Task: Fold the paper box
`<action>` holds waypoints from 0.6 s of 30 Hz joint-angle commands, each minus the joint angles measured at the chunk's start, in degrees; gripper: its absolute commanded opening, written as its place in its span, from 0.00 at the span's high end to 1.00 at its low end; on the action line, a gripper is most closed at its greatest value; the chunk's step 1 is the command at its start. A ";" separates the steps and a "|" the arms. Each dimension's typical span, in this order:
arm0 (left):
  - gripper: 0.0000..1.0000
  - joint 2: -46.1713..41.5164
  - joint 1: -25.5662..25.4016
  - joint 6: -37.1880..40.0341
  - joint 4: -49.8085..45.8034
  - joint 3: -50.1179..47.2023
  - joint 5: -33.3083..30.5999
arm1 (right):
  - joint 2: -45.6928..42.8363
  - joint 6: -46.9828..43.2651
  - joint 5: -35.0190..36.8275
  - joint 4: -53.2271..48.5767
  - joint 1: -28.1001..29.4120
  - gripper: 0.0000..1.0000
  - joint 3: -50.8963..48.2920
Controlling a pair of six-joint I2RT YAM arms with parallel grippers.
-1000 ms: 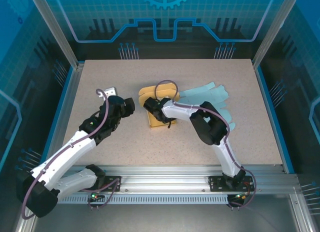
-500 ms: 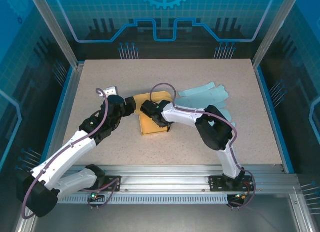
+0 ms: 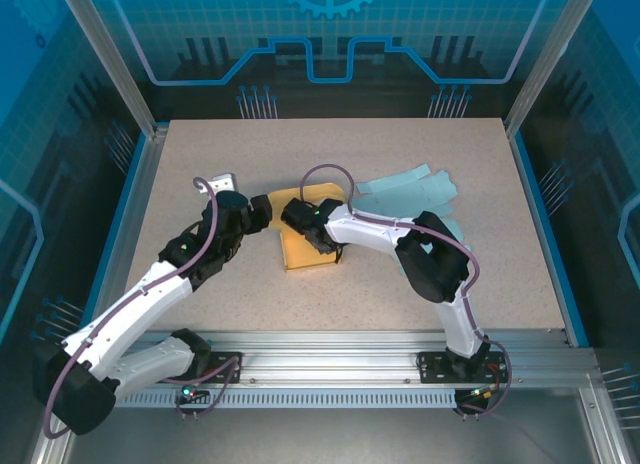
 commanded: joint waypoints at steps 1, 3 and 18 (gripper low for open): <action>0.14 0.03 0.48 1.37 0.70 -0.78 -1.01 | -0.85 0.18 -0.66 -0.91 0.82 0.66 -0.50; 0.14 0.09 0.47 1.39 0.70 -0.82 -1.07 | -0.34 0.19 -0.78 -0.91 1.08 0.69 -0.40; 0.14 0.03 0.54 1.88 0.90 -0.74 -1.38 | 3.51 1.10 2.47 -3.82 1.96 0.91 1.25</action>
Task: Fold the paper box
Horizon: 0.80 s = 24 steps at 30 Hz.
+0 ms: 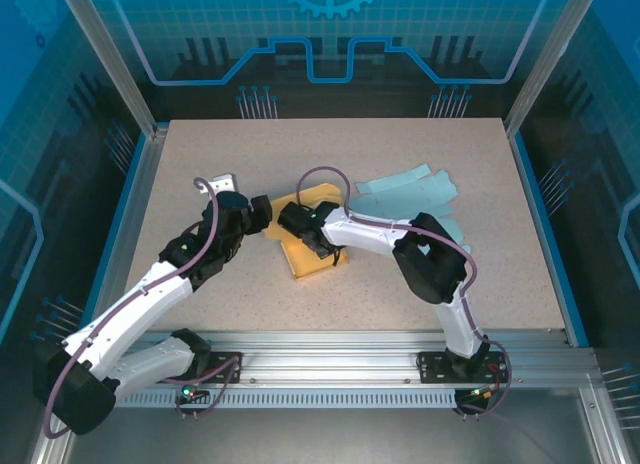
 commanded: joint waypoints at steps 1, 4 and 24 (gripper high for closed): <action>0.14 0.03 0.52 1.47 0.90 -0.64 -1.33 | 3.10 0.99 1.53 -3.04 0.63 0.92 0.79; 0.14 0.20 0.52 1.55 1.03 -0.55 -1.23 | 4.80 1.34 3.44 -4.39 0.66 0.93 1.34; 0.14 0.30 0.62 1.83 1.81 -0.49 -1.60 | 12.45 4.82 7.73 -9.13 4.77 0.94 3.68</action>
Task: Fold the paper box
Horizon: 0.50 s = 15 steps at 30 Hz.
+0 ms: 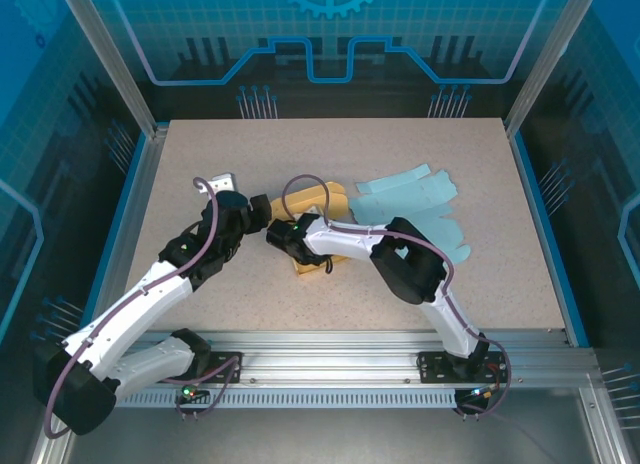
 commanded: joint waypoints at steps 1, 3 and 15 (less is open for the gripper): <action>0.14 0.43 0.41 1.83 1.63 -0.47 -1.28 | 4.68 2.41 -7.47 -2.80 0.94 0.94 -1.33; 0.14 0.67 0.43 2.01 1.73 -0.30 -1.14 | 3.82 2.44 -8.11 -2.43 1.13 0.94 -1.49; 0.14 1.42 0.46 4.62 2.23 0.66 0.67 | -2.16 -0.10 -6.24 -4.24 0.86 0.72 4.59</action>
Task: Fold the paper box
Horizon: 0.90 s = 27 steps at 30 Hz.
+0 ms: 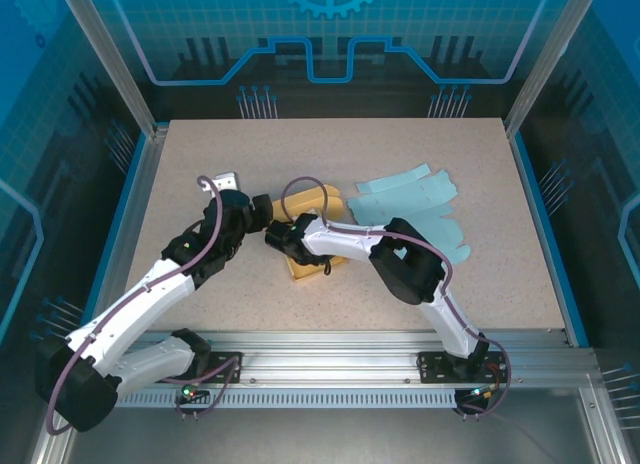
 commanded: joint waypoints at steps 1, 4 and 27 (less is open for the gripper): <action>0.14 0.22 0.44 3.08 0.95 0.82 0.83 | -2.77 -0.58 -1.95 -2.04 0.55 0.69 3.27; 0.14 0.10 0.52 5.35 0.86 1.36 1.72 | -4.52 -1.31 -2.27 -1.54 0.46 0.61 4.25; 0.24 -3.18 9.70 17.72 -4.77 -4.53 29.83 | -37.56 -29.33 -47.77 26.30 -20.92 0.30 -20.65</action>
